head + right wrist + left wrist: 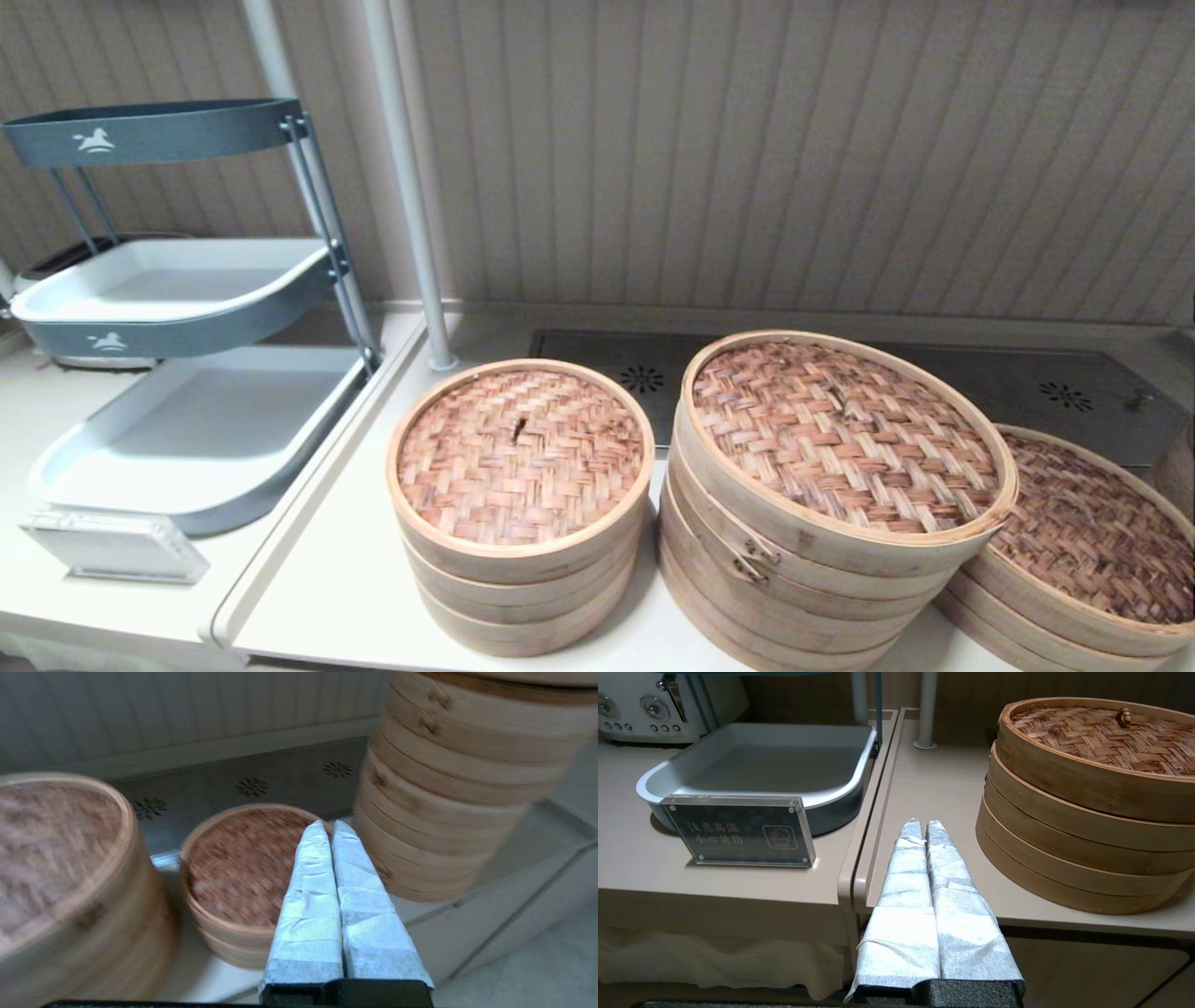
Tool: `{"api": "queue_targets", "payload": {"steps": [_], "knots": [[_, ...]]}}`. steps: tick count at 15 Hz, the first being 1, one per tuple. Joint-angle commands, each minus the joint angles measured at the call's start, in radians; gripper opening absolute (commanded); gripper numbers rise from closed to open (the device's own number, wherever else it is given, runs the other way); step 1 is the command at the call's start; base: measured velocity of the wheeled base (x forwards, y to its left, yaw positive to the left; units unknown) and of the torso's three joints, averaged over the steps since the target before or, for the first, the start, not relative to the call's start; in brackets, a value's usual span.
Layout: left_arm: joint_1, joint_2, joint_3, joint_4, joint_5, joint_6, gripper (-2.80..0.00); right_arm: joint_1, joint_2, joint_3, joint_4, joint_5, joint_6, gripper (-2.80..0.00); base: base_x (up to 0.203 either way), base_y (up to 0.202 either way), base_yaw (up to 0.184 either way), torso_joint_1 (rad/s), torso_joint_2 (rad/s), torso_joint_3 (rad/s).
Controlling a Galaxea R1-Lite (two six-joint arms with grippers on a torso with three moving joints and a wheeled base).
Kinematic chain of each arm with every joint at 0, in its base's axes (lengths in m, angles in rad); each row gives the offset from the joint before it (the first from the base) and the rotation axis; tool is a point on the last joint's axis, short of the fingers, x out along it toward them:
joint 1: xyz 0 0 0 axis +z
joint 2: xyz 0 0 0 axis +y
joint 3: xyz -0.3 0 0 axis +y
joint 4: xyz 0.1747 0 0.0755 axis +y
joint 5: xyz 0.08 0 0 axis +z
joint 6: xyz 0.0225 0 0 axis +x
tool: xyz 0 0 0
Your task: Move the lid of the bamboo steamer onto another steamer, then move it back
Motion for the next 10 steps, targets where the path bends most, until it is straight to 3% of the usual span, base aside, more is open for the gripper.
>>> {"api": "queue_targets", "payload": {"steps": [1, 4, 8, 10], "knots": [[0.001, -0.002, 0.025, 0.000, -0.001, 0.000, -2.80, -0.141, -0.162, 0.108, 0.007, 0.156, -0.033, -2.80, 0.000, 0.000, 0.000, 0.000, 0.00, 0.000], [0.001, -0.002, 0.025, 0.000, -0.001, 0.000, -2.80, -0.190, -0.259, 0.335, -0.074, 0.423, -0.053, -2.80, 0.000, 0.000, 0.000, 0.000, 0.00, 0.000], [0.001, -0.002, 0.025, 0.001, 0.001, 0.000, -2.80, -0.188, -0.270, 0.633, -0.361, 0.556, -0.067, -2.80, 0.000, 0.000, 0.000, 0.000, 0.00, 0.000], [0.000, -0.002, 0.025, 0.001, -0.001, 0.000, -2.80, -0.189, -0.293, 0.720, -0.428, 0.617, -0.072, -2.80, 0.000, 0.000, 0.000, 0.000, 0.00, 0.000]]}}
